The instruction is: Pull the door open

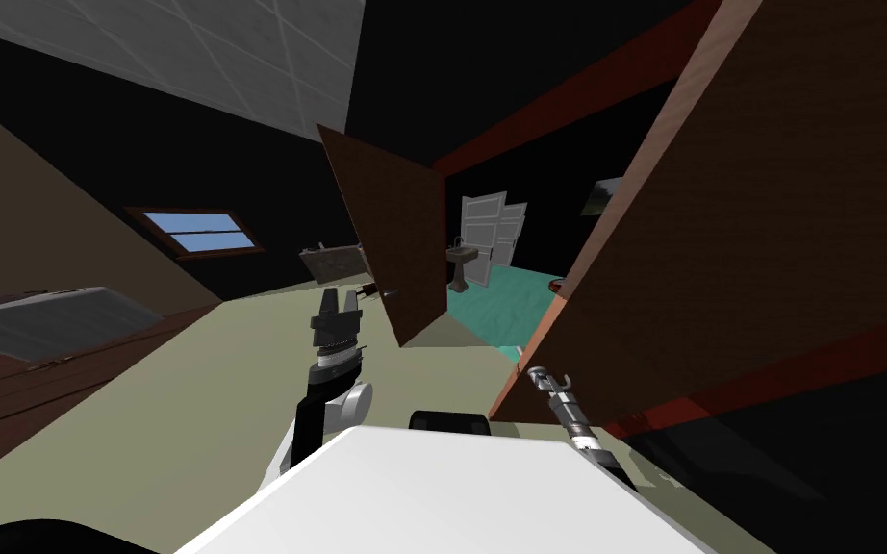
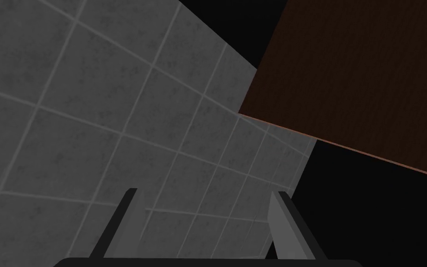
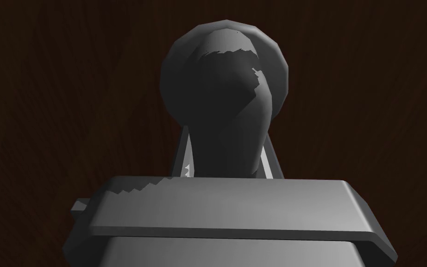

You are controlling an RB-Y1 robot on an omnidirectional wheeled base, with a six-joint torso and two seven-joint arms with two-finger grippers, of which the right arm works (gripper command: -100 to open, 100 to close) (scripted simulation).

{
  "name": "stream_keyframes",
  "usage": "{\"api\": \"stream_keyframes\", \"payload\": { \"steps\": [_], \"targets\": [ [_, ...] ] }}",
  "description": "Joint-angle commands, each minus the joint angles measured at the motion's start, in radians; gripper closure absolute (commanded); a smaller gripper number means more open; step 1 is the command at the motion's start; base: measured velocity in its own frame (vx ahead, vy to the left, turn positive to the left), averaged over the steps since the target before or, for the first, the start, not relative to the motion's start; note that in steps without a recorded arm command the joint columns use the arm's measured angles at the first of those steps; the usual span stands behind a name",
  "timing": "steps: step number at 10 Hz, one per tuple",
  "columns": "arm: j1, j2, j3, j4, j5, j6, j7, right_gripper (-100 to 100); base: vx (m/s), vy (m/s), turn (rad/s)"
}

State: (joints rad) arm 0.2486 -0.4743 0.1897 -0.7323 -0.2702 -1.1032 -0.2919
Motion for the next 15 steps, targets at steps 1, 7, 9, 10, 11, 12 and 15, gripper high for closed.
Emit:
{"api": "stream_keyframes", "payload": {
  "steps": [1,7,9,10,11,12,15],
  "targets": [
    [-0.025,0.017,0.006,-0.007,0.028,0.031,-0.003,100,-0.232,-0.012,0.047],
    [-0.091,0.046,-0.005,-0.005,0.075,0.088,-0.002,100,-0.140,-0.036,0.036],
    [-0.119,0.059,-0.010,-0.004,0.095,0.112,-0.002,100,-0.236,-0.078,0.069],
    [-0.138,0.067,-0.013,-0.003,0.108,0.128,-0.002,100,-0.233,-0.095,0.057],
    [-0.150,0.072,-0.015,-0.003,0.116,0.138,-0.002,100,-0.174,-0.110,0.046],
    [-0.166,0.079,-0.017,-0.002,0.127,0.152,-0.002,100,-0.154,-0.127,0.037],
    [-0.173,0.093,-0.016,-0.009,0.140,0.173,0.002,100,-0.091,-0.123,0.061]
  ]
}}
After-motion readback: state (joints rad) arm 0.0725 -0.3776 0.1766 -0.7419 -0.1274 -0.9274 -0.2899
